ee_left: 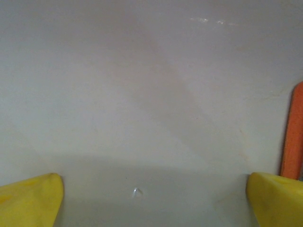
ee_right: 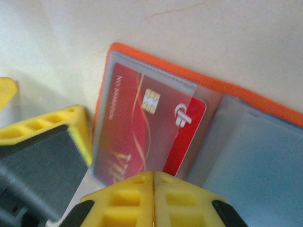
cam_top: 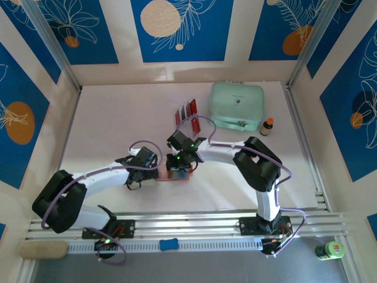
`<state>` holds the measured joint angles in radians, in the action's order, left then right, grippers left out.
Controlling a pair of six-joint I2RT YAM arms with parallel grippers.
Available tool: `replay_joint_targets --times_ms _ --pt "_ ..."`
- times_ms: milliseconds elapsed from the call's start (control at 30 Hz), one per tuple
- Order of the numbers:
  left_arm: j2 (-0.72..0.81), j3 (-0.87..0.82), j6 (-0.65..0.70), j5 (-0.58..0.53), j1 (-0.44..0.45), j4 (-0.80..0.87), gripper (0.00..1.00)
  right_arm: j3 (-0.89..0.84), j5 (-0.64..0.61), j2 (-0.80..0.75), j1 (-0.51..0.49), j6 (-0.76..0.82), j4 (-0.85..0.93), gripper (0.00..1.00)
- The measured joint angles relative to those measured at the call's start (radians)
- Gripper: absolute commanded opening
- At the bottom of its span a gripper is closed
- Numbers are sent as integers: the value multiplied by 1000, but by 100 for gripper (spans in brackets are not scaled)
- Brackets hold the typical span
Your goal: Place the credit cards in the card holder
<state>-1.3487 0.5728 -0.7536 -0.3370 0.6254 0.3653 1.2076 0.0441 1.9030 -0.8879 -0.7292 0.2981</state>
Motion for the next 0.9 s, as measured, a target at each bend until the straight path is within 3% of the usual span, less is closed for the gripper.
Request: replay_joint_targets --times_ms 333,633,900 --pt "152 36 23 -5 -4 60 100 -209 -99 -323 33 7 46 48" --pt "154 99 50 16 -8 70 100 -278 -180 -357 75 23 95 51" --pt "90 113 55 68 -8 61 100 -216 -187 -248 81 53 83 47"
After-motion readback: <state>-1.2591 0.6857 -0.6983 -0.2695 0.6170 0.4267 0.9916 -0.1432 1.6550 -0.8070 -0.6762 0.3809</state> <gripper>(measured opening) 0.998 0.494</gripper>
